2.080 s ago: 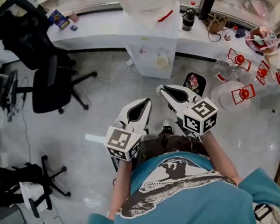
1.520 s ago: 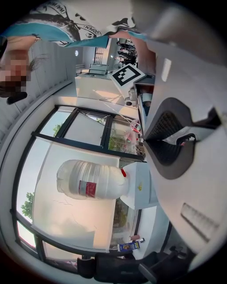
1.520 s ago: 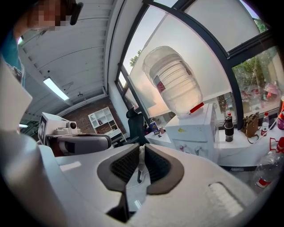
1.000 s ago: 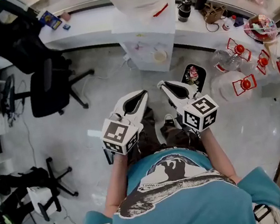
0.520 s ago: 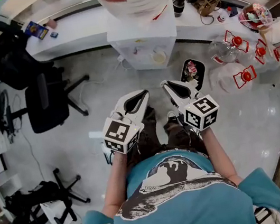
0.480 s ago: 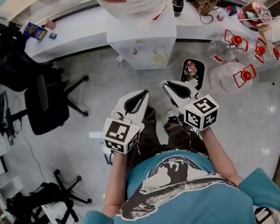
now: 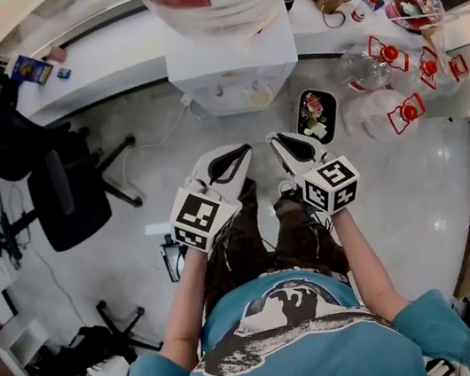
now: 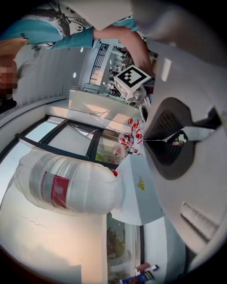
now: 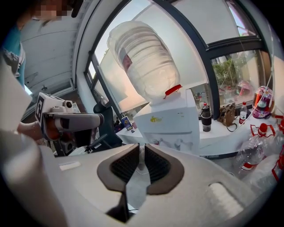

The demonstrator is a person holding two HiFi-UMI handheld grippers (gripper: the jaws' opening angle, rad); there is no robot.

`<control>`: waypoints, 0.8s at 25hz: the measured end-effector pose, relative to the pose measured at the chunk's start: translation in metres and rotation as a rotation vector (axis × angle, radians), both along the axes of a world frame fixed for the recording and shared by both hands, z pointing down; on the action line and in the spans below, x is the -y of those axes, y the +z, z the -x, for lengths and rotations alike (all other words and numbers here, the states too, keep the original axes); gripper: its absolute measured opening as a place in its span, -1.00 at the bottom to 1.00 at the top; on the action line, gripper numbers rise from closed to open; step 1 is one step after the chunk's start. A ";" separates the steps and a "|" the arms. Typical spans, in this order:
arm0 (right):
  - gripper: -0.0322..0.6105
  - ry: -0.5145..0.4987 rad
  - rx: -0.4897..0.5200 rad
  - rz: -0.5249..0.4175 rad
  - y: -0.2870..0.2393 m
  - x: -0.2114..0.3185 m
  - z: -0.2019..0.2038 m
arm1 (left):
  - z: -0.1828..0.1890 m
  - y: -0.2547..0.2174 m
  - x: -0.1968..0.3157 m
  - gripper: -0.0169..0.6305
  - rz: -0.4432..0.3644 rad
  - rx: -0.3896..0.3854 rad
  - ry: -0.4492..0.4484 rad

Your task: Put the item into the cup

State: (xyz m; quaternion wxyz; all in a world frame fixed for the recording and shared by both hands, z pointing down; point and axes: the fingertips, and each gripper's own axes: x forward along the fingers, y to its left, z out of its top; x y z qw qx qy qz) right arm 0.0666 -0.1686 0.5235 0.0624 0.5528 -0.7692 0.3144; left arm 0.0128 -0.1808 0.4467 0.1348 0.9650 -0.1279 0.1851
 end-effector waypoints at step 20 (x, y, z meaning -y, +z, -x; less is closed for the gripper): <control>-0.78 0.113 -0.124 0.103 0.121 0.052 -0.020 | 0.015 0.076 0.044 -0.91 0.034 -0.023 0.089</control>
